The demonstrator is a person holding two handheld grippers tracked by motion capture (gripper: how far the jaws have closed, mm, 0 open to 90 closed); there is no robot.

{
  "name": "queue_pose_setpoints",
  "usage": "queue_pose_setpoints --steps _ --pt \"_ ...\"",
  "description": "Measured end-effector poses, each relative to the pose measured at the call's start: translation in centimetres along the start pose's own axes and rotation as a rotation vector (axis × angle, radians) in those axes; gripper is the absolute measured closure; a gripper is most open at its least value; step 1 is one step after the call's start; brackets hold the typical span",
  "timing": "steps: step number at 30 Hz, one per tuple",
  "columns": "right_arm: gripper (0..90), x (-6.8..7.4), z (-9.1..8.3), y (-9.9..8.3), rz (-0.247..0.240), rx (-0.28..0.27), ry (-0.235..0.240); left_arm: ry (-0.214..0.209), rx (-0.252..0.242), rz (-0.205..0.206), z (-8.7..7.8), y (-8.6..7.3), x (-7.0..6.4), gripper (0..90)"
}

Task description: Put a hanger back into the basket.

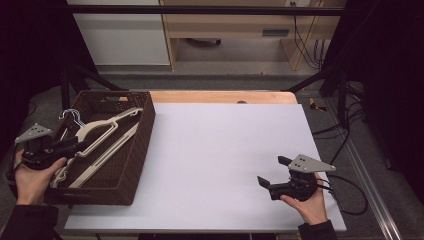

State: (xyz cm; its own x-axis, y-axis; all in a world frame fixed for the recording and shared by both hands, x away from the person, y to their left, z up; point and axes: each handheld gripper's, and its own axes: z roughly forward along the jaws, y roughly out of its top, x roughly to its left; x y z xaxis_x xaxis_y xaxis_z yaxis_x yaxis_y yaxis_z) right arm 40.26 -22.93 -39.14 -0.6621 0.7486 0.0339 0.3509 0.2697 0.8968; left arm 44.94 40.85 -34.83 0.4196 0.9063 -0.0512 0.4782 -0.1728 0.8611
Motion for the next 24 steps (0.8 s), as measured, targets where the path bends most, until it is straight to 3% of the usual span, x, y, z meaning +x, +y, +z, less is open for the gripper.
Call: queue_pose_setpoints --steps 2,4,9,15,21,24 --pt "5.1 -0.1 0.0 -0.1 0.003 -0.008 -0.003 -0.043 -0.041 0.009 -0.1 0.0 -1.4 43.1" --pt "5.0 -0.2 0.0 -0.1 0.006 -0.012 -0.002 -0.074 -0.069 0.014 0.0 -0.1 -2.9 40.1" --pt "5.0 -0.2 0.0 -0.2 -0.004 -0.013 -0.009 -0.141 -0.11 0.059 0.7 -0.3 -6.4 26.6" --pt "5.3 -0.2 -0.2 -0.2 -0.006 -0.038 -0.017 -0.234 -0.151 0.079 1.6 -1.0 -9.8 12.0" --pt "5.7 -0.7 -0.5 -0.5 0.019 -0.064 -0.029 -0.272 -0.154 0.106 2.4 -1.4 -11.9 7.6" --pt "5.6 -1.1 -0.5 -0.8 0.031 -0.064 -0.035 -0.269 -0.149 0.128 2.8 -1.6 -12.5 7.2"
